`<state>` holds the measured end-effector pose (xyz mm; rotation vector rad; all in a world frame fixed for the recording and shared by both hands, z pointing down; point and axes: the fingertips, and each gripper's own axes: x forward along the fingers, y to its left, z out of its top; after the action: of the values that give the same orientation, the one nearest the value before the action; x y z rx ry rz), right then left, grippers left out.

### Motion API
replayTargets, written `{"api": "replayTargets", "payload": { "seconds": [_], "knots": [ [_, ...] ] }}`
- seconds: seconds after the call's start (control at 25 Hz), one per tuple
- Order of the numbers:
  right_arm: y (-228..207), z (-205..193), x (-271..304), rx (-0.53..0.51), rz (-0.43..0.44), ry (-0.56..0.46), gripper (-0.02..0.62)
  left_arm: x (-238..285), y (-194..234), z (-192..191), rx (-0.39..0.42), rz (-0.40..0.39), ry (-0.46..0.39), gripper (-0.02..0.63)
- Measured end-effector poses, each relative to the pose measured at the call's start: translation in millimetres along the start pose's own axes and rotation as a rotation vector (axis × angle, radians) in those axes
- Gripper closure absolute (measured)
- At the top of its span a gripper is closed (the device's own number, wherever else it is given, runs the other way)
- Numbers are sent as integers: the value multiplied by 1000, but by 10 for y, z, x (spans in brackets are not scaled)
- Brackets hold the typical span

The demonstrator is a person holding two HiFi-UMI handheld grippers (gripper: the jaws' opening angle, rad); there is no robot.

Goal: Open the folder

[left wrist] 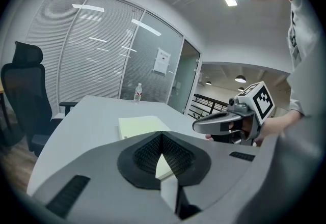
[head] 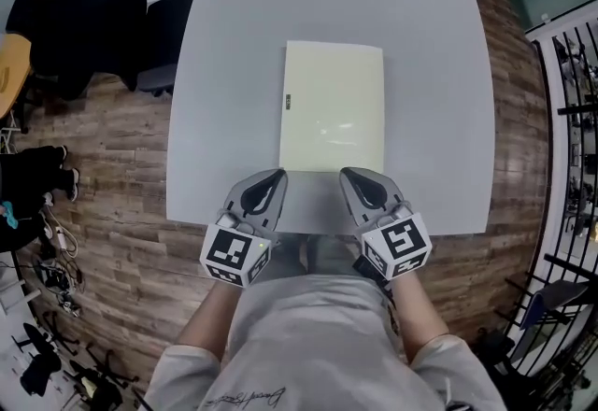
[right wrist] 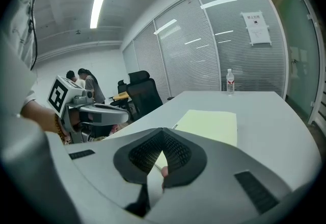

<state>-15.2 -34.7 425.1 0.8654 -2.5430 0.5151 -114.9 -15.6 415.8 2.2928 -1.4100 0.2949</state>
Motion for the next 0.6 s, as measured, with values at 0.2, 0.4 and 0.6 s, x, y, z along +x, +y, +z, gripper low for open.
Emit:
{"api": "replayTargets", "payload": {
  "seconds": [0.2, 0.4, 0.6],
  "knots": [
    [-26, -70, 92, -14, 1, 24, 576, 40, 54, -100, 0, 13, 17, 597],
    [-30, -134, 164, -25, 8, 42, 575, 68, 92, -190, 5, 21, 33, 597],
    [-47, -201, 251, -36, 15, 58, 575, 123, 135, -298, -5, 24, 53, 597]
  ]
}}
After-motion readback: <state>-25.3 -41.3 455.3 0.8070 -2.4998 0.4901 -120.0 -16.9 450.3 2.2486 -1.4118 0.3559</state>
